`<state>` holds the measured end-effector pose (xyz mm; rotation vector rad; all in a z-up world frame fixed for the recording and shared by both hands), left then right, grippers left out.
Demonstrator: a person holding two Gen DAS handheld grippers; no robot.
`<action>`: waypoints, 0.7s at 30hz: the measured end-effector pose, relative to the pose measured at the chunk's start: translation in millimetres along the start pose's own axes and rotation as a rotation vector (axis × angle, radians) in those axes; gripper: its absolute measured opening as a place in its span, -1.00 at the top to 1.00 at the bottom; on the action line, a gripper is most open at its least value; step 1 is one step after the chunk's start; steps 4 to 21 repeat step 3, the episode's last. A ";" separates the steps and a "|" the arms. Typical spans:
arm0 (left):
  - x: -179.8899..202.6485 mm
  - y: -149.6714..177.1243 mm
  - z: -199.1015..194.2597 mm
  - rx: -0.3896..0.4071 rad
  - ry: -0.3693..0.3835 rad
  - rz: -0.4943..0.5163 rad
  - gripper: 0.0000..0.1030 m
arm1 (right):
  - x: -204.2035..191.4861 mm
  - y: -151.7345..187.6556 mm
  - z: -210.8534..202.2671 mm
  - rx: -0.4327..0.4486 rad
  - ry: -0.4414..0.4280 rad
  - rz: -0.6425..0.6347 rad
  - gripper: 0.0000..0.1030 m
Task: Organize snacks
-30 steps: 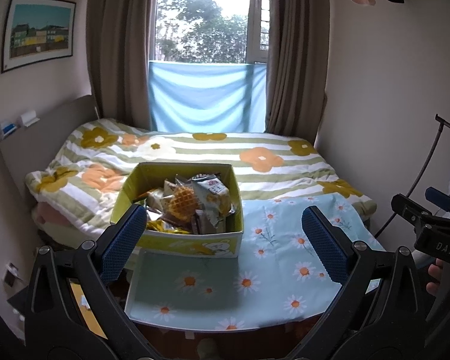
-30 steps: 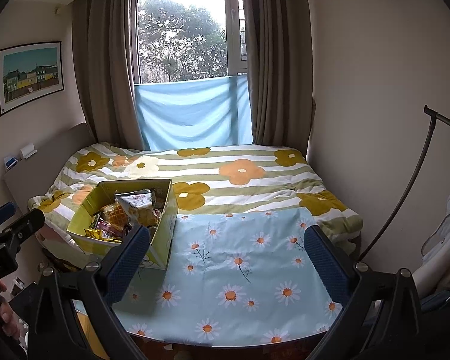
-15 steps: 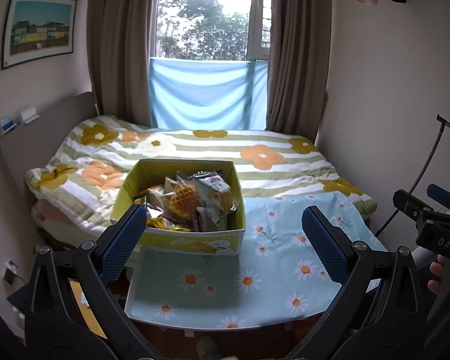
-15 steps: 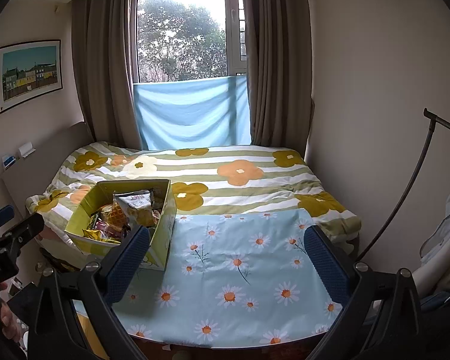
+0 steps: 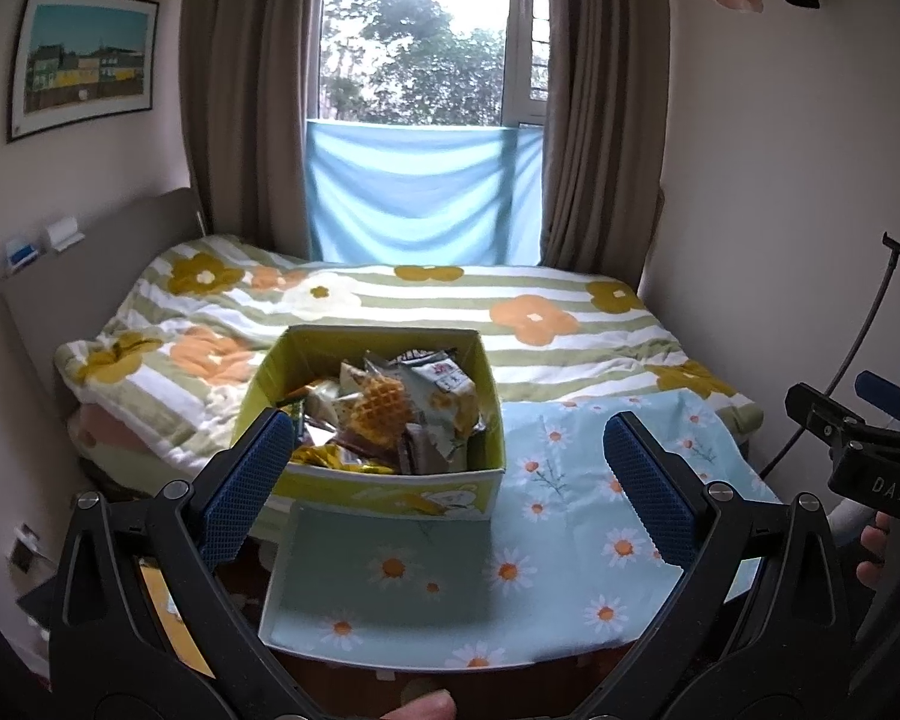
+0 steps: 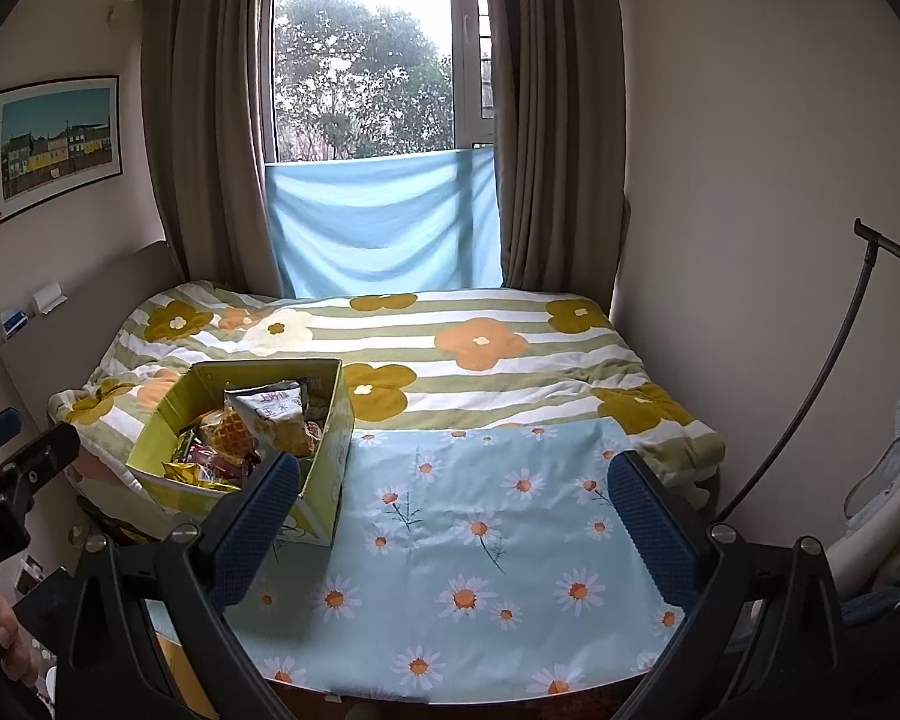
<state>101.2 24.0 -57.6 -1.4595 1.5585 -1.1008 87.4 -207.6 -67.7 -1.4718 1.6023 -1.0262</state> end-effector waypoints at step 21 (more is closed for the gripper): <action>-3.5 -0.9 4.1 0.002 -0.015 0.011 -0.99 | -4.8 0.8 8.8 -0.017 -0.003 0.000 -0.98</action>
Point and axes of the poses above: each gripper's, at about its wrist camera, not at the fingertips, and z roughly the way its jaws point, x to its right, y to its underside, the point moved 9 cm from there along z, roughly the way its jaws point, and after that the axes turned 6 degrees about x, right-handed, at the moved point
